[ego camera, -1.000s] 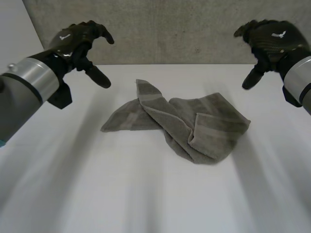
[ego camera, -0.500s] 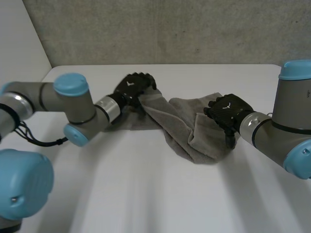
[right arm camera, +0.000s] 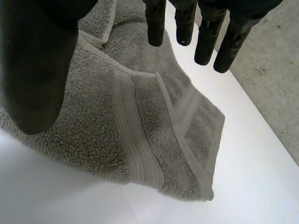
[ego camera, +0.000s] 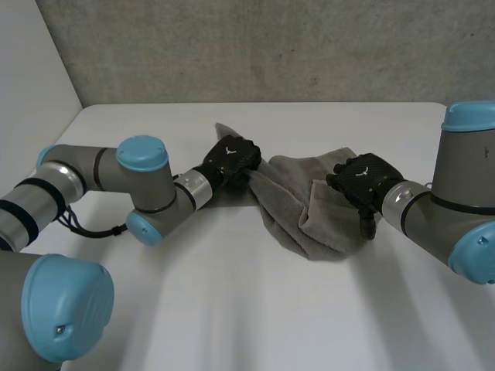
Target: Fold the towel.
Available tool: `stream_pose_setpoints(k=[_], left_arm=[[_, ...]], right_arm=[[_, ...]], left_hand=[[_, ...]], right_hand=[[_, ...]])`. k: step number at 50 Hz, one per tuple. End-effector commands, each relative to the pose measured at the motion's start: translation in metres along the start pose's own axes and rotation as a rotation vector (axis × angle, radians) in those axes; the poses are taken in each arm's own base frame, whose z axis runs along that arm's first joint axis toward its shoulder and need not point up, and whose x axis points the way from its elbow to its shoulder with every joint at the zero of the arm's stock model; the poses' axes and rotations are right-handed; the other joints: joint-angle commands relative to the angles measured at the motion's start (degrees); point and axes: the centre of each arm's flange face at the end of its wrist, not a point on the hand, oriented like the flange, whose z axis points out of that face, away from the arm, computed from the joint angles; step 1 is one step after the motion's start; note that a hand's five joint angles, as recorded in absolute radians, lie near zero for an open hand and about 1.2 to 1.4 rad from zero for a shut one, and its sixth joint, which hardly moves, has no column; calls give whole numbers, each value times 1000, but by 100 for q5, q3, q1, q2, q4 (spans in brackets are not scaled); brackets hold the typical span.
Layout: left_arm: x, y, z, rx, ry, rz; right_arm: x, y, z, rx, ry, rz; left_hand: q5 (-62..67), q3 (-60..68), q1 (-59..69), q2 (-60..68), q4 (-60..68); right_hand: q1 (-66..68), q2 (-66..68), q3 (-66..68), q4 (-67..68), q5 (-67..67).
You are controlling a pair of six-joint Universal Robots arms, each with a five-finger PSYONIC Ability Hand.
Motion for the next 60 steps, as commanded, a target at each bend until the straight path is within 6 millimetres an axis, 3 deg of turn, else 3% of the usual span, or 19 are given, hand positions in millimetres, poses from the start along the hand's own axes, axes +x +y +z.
stream_pose_setpoints(k=[1,5,9,10,12,14,23,30,37,42,51,60], left_arm=[[7,-38,-14,-14,0,-3],[4,-56,-32,-45,-13,-11],[2,-71,-70,-106,-38,-33],[2,-71,-70,-106,-38,-33],[3,-74,-97,-144,-54,-44],[8,-73,-109,-162,-54,-41],[27,-60,-163,-236,-67,0],[28,-57,-178,-240,-87,2],[18,-57,-181,-241,-118,-2],[3,-59,-180,-230,-156,3],[-11,-57,-179,-228,-187,2],[-8,-55,-180,-237,-181,-6]], right_arm=[[1,-9,2,61,26,-10],[7,-18,12,134,53,-28],[2,-21,28,165,26,-40],[-3,-24,37,184,8,-48],[-7,-24,46,190,-8,-53],[-16,-18,64,172,-41,-57],[-31,-10,91,148,-91,-70],[-43,-1,101,96,-127,-195],[-43,-2,96,60,-156,-219],[-46,0,88,22,-207,-219],[-35,-6,74,3,-219,-219],[-27,-15,57,9,-210,-214]], left_hand=[[628,373,681,342,259],[628,373,681,342,259],[628,373,681,342,259],[628,373,681,342,259],[628,373,681,342,259],[628,373,681,342,259],[597,342,650,311,227],[563,308,616,277,193],[546,292,599,260,177],[546,292,599,260,177],[546,292,599,260,177],[512,258,565,227,143]], right_hand=[[-310,-420,-377,-496,-344],[-310,-420,-377,-496,-344],[-310,-420,-377,-496,-344],[-310,-420,-377,-496,-344],[-310,-420,-377,-496,-344],[-310,-420,-377,-496,-344],[-116,-227,-183,-303,-150],[254,143,187,67,220],[1547,1436,1480,1361,1513],[1750,1639,1683,1564,1716],[1734,1623,1667,1548,1700],[691,580,624,505,657]])
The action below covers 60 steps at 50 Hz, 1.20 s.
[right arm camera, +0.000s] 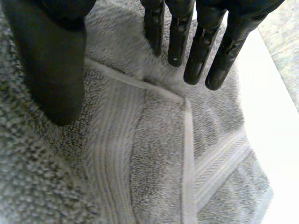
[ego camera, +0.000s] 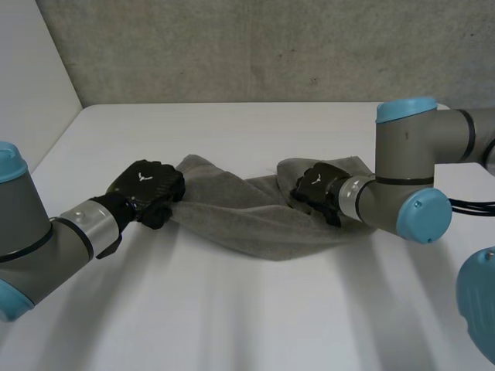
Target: Fold the towel.
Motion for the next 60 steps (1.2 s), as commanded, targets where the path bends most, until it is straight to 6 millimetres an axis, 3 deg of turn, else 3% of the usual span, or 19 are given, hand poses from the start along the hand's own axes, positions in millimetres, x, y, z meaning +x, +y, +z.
stream_pose_setpoints(k=[1,19,32,34,37,39,40,41,46,51,54,55,56,57,58,60], left_arm=[[3,2,-1,-8,7,-5],[8,14,-8,-46,15,-26],[-5,18,-10,-58,-24,-41],[-6,18,-10,-61,-27,-44],[-6,21,-11,-68,-30,-48],[-6,21,-12,-70,-31,-48],[-8,21,-12,-69,-35,-48],[-8,21,-12,-69,-35,-48],[-18,12,-7,-36,-58,-30],[-37,-14,3,42,-94,0],[-37,-18,4,52,-95,6],[-37,-18,4,52,-95,6],[-34,-17,4,48,-86,6],[-34,-17,4,48,-86,6],[-31,-15,3,40,-80,2],[-28,-10,1,25,-73,-7]], right_arm=[[3,-5,-13,3,6,6],[-20,-8,-34,-1,-116,25],[-29,-13,-45,-8,-237,54],[-27,-15,-47,-2,-236,55],[-26,-16,-48,1,-233,57],[-22,-22,-52,19,-227,52],[-22,-22,-53,19,-227,52],[-20,-26,-55,39,-226,49],[-9,-43,-58,125,-217,48],[4,-60,-63,195,-197,89],[10,-65,-65,210,-176,130],[10,-65,-65,204,-173,139],[10,-65,-65,204,-173,139],[10,-65,-65,195,-171,149],[9,-64,-64,190,-170,158],[6,-64,-62,181,-171,166]], left_hand=[[440,244,510,203,99],[255,59,325,18,-86],[255,59,325,18,-86],[255,59,325,18,-86],[255,59,325,18,-86],[305,109,375,68,-36],[355,160,425,118,14],[356,160,426,119,15],[389,194,459,153,49],[390,194,459,153,49],[390,194,459,153,49],[389,194,459,153,49],[389,194,459,153,49],[389,194,459,153,49],[389,194,459,153,49],[389,194,459,153,49]], right_hand=[[-583,-786,-749,-758,-658],[-786,-989,-952,-961,-861],[-365,-569,-532,-541,-441],[839,635,672,663,764],[1636,1433,1470,1461,1561],[4263,4059,4096,4087,4187],[4277,4074,4111,4102,4202],[5520,5317,5354,5345,5445],[5533,5329,5366,5358,5458],[5533,5329,5366,5358,5458],[5533,5329,5366,5358,5458],[3541,3337,3374,3365,3465],[3521,3317,3354,3345,3445],[-93,-297,-260,-269,-169],[-962,-1166,-1129,-1137,-1037],[-1037,-1241,-1204,-1213,-1113]])
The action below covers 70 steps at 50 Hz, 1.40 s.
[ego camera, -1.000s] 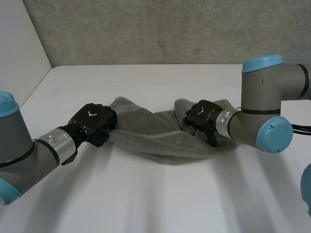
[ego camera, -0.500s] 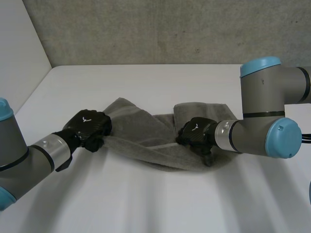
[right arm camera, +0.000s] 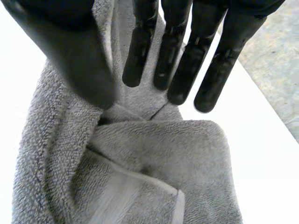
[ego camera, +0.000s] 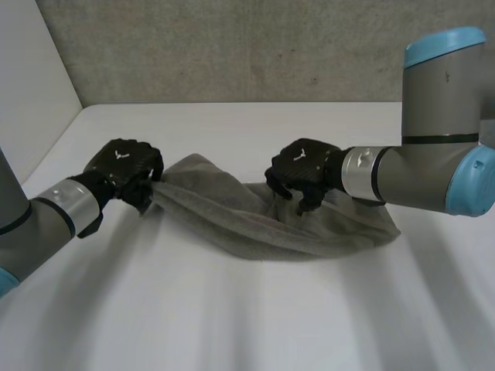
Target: Fold the towel.
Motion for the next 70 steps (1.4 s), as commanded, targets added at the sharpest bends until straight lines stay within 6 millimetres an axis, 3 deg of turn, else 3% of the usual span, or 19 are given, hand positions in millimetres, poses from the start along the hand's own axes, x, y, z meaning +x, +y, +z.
stream_pose_setpoints(k=[1,8,13,18,20,45,51,52,53,55,56,59,61,64,66,67,68,69,70], left_arm=[[11,10,-5,-34,25,-16],[22,30,-17,-95,46,-45],[23,33,-26,-109,37,-52],[14,36,-31,-118,16,-68],[9,36,-34,-108,22,-73],[2,41,-32,-100,16,-79],[1,40,-32,-98,16,-77],[1,40,-31,-97,15,-76],[1,40,-31,-97,15,-76],[-1,39,-30,-93,12,-74],[-2,38,-29,-89,9,-71],[-7,35,-23,-71,2,-58],[-12,31,-18,-54,-4,-46],[-24,14,-4,13,-25,-10],[-39,-15,11,104,-49,38],[-39,-15,11,104,-50,38],[-44,-33,17,158,-59,50],[-44,-33,17,159,-59,51],[-47,-52,21,213,-68,47]], right_arm=[[-2,1,4,-27,25,68],[-4,18,21,-48,14,259],[-6,34,40,-71,-2,383],[-11,47,53,-93,-17,430],[-13,49,56,-101,-21,439],[-44,41,36,-181,-204,507],[-52,46,36,-207,-226,514],[-54,46,37,-208,-233,500],[-54,46,37,-208,-233,499],[-51,46,39,-201,-220,459],[-51,46,39,-201,-220,459],[-42,36,38,-159,-182,403],[-20,10,35,-47,-112,344],[-5,-7,30,29,-57,312],[25,-45,19,225,76,244],[25,-46,19,226,77,244],[40,-69,11,345,161,223],[52,-89,0,443,231,227],[52,-90,0,444,232,227]], left_hand=[[373,178,445,139,49],[356,161,428,122,32],[356,161,428,122,32],[339,144,411,105,15],[339,144,411,105,15],[305,111,377,71,-19],[305,111,377,71,-19],[322,127,394,88,-2],[322,127,394,88,-2],[356,161,428,122,32],[389,194,461,155,65],[490,295,562,256,166],[555,361,627,321,232],[555,361,627,321,232],[555,361,627,321,232],[555,361,627,321,232],[555,361,627,321,232],[555,361,627,321,232],[555,361,627,321,232]], right_hand=[[-3676,-3630,-3712,-3702,-3632],[-3694,-3648,-3731,-3721,-3650],[-3576,-3530,-3613,-3603,-3532],[-2903,-2857,-2940,-2930,-2860],[-1898,-1852,-1935,-1925,-1855],[-1574,-1528,-1611,-1601,-1531],[-162,-115,-198,-188,-118],[904,951,868,878,948],[915,961,878,888,959],[3021,3067,2985,2995,3065],[3028,3075,2992,3002,3072],[3029,3075,2992,3002,3072],[3029,3075,2992,3002,3072],[3029,3075,2992,3002,3072],[3029,3075,2992,3002,3072],[3029,3075,2992,3002,3072],[3029,3075,2992,3002,3072],[3029,3075,2992,3002,3072],[3029,3075,2992,3002,3072]])
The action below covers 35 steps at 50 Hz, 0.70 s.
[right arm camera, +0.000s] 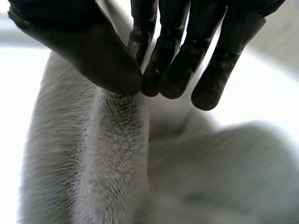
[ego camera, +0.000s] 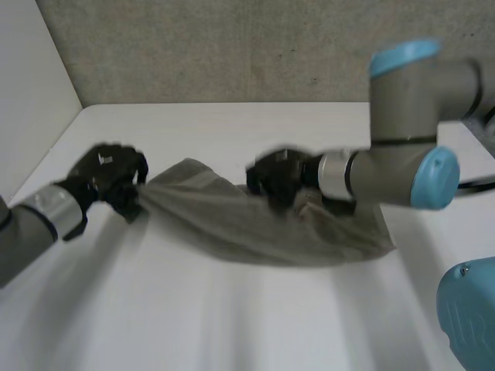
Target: Fold the towel.
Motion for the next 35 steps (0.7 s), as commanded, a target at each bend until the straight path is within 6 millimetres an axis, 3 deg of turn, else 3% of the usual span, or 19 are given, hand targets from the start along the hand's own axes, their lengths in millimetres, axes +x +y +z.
stream_pose_setpoints(k=[1,4,5,7,12,14,16,17,18,19,20,21,22,24,25,26,27,29,35], left_arm=[[-23,-79,27,238,-53,29],[-34,-113,30,337,-107,-36],[-34,-113,30,337,-108,-37],[-46,-135,28,412,-168,-128],[-46,-145,16,445,-175,-221],[-41,-134,14,413,-164,-238],[-36,-122,13,376,-150,-251],[-30,-104,12,326,-129,-268],[-22,-85,10,272,-96,-286],[-22,-85,10,271,-96,-286],[-12,-67,6,214,-58,-302],[-5,-46,0,155,-28,-315],[-4,-46,0,155,-27,-315],[5,-9,-18,47,8,-324],[5,-9,-18,47,8,-324],[9,7,-27,-3,21,-323],[9,8,-27,-3,22,-323],[22,36,-43,-90,61,-315],[35,54,-55,-144,103,-245]], right_arm=[[32,-110,-35,504,258,-55],[45,-137,-55,644,397,-13],[53,-144,-62,686,468,-13],[59,-147,-67,705,522,-18],[58,-134,-59,628,508,-94],[48,-120,-50,545,448,-128],[32,-78,-34,325,331,-190],[32,-78,-34,324,330,-190],[21,-55,-29,205,271,-219],[12,-31,-30,85,226,-245],[12,-31,-30,84,225,-245],[2,-9,-32,-24,176,-254],[2,-9,-33,-25,176,-255],[-19,34,-42,-215,77,-244],[-19,34,-42,-216,76,-244],[-29,52,-47,-289,35,-241],[-39,66,-52,-340,-1,-228],[-46,74,-58,-362,-26,-215],[-52,70,-65,-308,5,-225]], left_hand=[[523,335,627,297,188],[523,335,627,297,188],[523,335,627,297,188],[523,335,627,297,188],[523,335,627,297,188],[523,335,627,297,188],[523,335,627,297,188],[523,335,627,297,188],[523,335,627,297,188],[523,335,627,297,188],[523,335,627,297,188],[523,335,627,297,188],[523,335,627,297,188],[523,335,627,297,188],[523,335,627,297,188],[523,335,627,297,188],[523,335,627,297,188],[523,335,627,297,188],[523,335,627,297,188]], right_hand=[[389,386,311,333,272],[389,386,311,333,272],[389,386,311,333,272],[389,386,311,333,272],[389,386,311,333,272],[389,386,311,333,272],[389,386,311,333,272],[389,386,311,333,272],[389,386,311,333,272],[389,386,311,333,272],[389,386,311,333,272],[389,386,311,333,272],[389,386,311,333,272],[389,386,311,333,272],[389,386,311,333,272],[389,386,311,333,272],[389,386,311,333,272],[389,386,311,333,272],[389,386,311,333,272]])
